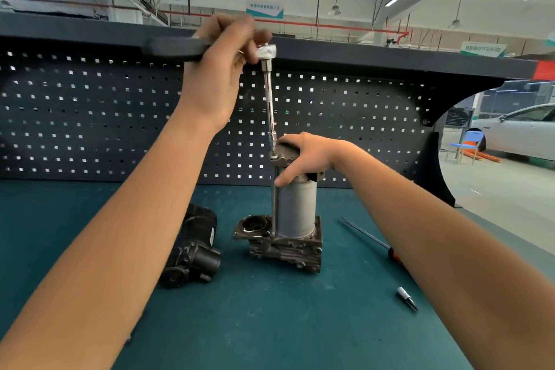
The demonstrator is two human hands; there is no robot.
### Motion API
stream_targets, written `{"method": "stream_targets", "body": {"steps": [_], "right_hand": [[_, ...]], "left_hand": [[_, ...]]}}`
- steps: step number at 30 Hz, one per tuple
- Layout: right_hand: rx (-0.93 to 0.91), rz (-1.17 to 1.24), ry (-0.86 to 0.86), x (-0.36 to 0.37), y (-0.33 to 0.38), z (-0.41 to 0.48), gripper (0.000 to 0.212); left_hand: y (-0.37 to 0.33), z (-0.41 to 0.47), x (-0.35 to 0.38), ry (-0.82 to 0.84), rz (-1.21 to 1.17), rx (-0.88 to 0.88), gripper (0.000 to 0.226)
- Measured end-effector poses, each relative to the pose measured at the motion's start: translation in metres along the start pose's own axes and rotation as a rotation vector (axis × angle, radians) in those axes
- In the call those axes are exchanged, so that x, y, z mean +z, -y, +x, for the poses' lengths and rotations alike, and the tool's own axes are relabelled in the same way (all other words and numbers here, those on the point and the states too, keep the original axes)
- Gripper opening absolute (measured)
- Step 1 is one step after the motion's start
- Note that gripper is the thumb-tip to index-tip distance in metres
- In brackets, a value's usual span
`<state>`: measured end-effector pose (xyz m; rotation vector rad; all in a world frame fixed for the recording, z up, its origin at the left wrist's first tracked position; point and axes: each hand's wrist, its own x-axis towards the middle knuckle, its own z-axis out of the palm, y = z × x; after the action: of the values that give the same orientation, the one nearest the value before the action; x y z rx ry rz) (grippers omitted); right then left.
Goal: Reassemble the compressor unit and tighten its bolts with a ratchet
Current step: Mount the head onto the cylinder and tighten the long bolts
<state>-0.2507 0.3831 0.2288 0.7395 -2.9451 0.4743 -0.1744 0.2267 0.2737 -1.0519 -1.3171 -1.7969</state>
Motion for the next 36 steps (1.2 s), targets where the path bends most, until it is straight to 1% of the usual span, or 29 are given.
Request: {"method": "stream_targets", "body": {"steps": [2,4,6,8,10,11,13,14,15,17,18,19,21,23,25,28,30,32,34,36], "right_hand": [[0.006,0.003,0.007,-0.001,-0.002,0.001,0.094],[0.004,0.005,0.01,-0.001,-0.003,0.002,0.093],[0.001,0.008,0.008,0.0,-0.003,0.002,0.092],[0.0,0.008,0.006,0.0,-0.003,0.002,0.092],[-0.002,0.012,0.007,0.0,-0.003,0.002,0.093],[-0.002,0.016,0.005,0.0,-0.004,0.002,0.093],[-0.004,0.021,0.001,0.0,-0.004,0.002,0.093],[-0.005,0.021,0.0,0.0,-0.004,0.002,0.093],[-0.006,0.019,0.001,-0.001,-0.004,0.002,0.093],[-0.008,0.017,0.001,-0.001,-0.005,0.002,0.094],[-0.009,0.019,-0.001,0.0,-0.005,0.003,0.094],[-0.011,0.022,-0.007,0.0,-0.006,0.003,0.094],[-0.014,0.033,-0.014,0.001,-0.006,0.003,0.093],[-0.017,0.042,-0.019,0.001,-0.006,0.004,0.092],[-0.019,0.035,-0.016,0.001,-0.006,0.003,0.093],[-0.02,0.027,-0.015,0.002,-0.006,0.002,0.094],[-0.024,0.036,-0.03,0.002,-0.006,0.0,0.092],[-0.026,0.042,-0.036,0.002,-0.005,0.0,0.093],[-0.028,0.046,-0.034,0.002,-0.005,0.0,0.093],[-0.028,0.044,-0.032,0.002,-0.004,0.0,0.093]], "left_hand": [[-0.003,-0.008,-0.005,0.11,0.173,0.013,0.012],[-0.007,-0.012,-0.014,0.204,0.359,-0.004,0.011],[-0.012,-0.013,-0.018,0.248,0.638,0.028,0.015],[-0.016,-0.011,-0.021,0.248,0.898,0.101,0.02],[-0.024,-0.007,-0.024,0.322,0.979,0.085,0.034],[-0.027,-0.006,-0.025,0.404,0.952,0.043,0.034],[-0.032,-0.002,-0.025,0.558,0.846,-0.067,0.017],[-0.034,0.002,-0.027,0.6,0.782,-0.135,0.013],[-0.036,0.007,-0.028,0.62,0.693,-0.231,0.021],[-0.04,0.017,-0.03,0.601,0.456,-0.514,0.044],[-0.042,0.021,-0.032,0.582,0.343,-0.643,0.049],[-0.043,0.023,-0.034,0.565,0.248,-0.736,0.048],[-0.045,0.022,-0.036,0.529,0.111,-0.835,0.047],[-0.047,0.019,-0.037,0.498,0.013,-0.861,0.041],[-0.051,0.018,-0.034,0.458,-0.001,-0.882,0.046],[-0.06,0.027,-0.029,0.349,0.156,-0.908,0.047],[-0.066,0.033,-0.024,0.356,0.335,-0.918,0.052],[-0.068,0.04,-0.017,0.391,0.597,-0.894,0.057],[-0.066,0.048,-0.01,0.394,0.887,-0.853,0.055],[-0.063,0.058,0.0,0.462,1.24,-0.817,0.049]]}}
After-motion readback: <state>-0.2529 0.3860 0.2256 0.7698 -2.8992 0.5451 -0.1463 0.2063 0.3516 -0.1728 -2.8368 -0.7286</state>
